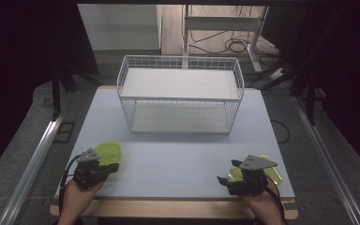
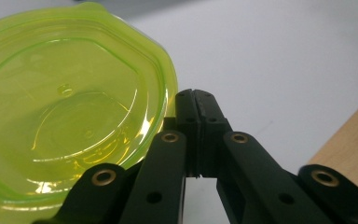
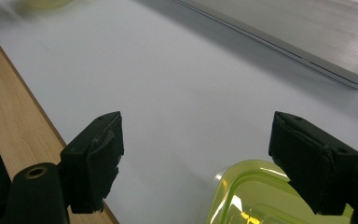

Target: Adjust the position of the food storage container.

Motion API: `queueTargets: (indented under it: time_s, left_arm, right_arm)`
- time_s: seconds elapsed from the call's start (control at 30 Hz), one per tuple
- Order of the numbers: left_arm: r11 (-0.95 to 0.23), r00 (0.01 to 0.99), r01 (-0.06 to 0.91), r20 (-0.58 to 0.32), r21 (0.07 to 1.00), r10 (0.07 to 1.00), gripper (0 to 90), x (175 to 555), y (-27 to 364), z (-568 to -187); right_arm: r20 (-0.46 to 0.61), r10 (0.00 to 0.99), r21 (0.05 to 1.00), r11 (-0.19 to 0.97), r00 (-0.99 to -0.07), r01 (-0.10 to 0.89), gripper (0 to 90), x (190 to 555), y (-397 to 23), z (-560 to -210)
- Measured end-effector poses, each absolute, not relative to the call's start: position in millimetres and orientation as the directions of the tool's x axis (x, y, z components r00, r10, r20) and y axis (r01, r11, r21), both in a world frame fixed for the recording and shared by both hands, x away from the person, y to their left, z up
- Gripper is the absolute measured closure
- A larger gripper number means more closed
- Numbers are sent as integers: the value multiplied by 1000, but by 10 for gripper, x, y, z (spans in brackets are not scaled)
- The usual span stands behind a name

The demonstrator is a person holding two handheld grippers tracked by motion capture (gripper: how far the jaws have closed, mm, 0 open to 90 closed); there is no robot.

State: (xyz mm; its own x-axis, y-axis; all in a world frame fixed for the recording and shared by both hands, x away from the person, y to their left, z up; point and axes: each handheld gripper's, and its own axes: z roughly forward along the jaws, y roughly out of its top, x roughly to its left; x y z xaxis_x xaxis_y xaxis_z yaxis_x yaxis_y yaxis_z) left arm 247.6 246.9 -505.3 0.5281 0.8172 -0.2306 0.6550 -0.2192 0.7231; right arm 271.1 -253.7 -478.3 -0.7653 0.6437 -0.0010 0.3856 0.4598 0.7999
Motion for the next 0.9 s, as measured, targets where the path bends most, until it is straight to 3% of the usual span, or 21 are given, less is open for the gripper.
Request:
queueTargets:
  time_s: [0.13, 0.27, 0.3, 0.33, 0.37, 0.53, 0.67, 0.9]
  left_arm:
    - [-243, 574, 629, -231, 738, 786, 888, 2416, 2339, -5018]
    - [-291, 623, 589, -195, 754, 757, 773, 2374, 2161, -5020]
    - [-291, 623, 589, -195, 754, 757, 736, 2374, 2161, -5020]
    - [-302, 636, 574, -181, 761, 750, 736, 2362, 2101, -5033]
    - [-304, 647, 561, -179, 770, 741, 579, 2357, 2046, -5049]
    - [-289, 658, 558, -203, 777, 725, 380, 2350, 1964, -5100]
    - [-308, 662, 559, -191, 770, 725, 294, 2345, 1904, -5142]
    - [-345, 671, 553, -160, 758, 724, 277, 2332, 1835, -5174]
  right_arm:
    - [23, 653, 802, 440, -757, 404, 236, 2719, -2559, -4778]
    - [11, 670, 791, 448, -742, 416, 373, 2727, -2636, -4748]
    - [11, 670, 791, 448, -742, 416, 373, 2727, -2636, -4748]
    - [9, 672, 790, 450, -741, 417, 448, 2733, -2661, -4740]
    - [12, 672, 777, 460, -741, 429, 601, 2743, -2749, -4713]
    - [-7, 727, 766, 445, -686, 464, 863, 2760, -2977, -4627]
    - [-14, 784, 767, 406, -621, 496, 897, 2776, -3212, -4572]
    - [-35, 849, 741, 376, -527, 557, 897, 2777, -3523, -4570]
